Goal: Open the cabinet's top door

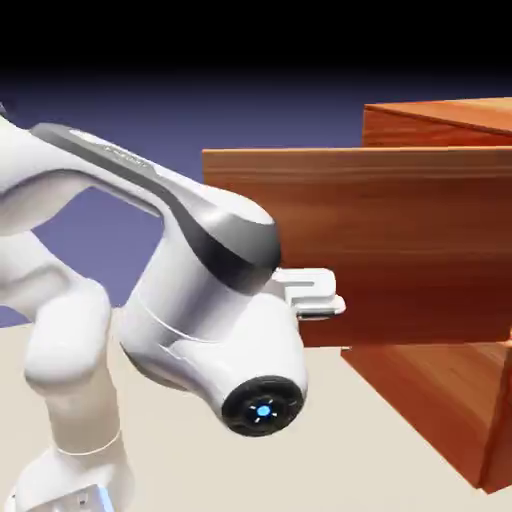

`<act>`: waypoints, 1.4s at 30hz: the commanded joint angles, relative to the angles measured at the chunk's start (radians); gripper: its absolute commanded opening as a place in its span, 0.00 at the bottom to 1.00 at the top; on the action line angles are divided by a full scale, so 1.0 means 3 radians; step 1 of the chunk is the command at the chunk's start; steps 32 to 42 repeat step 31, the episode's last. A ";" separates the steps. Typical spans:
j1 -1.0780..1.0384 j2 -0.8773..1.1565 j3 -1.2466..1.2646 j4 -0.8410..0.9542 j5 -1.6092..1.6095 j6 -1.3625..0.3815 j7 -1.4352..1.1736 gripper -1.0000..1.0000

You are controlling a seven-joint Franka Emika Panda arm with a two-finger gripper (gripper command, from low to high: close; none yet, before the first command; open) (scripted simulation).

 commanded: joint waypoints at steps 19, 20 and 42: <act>0.1623 0.1082 -0.1859 0.0925 -0.0116 -0.1031 -0.0714 0.00; 0.1744 0.1011 -0.1955 0.0937 -0.0137 -0.0999 -0.0668 0.00; 0.3057 -0.0122 -0.2790 0.1589 -0.0595 -0.0833 0.0016 0.00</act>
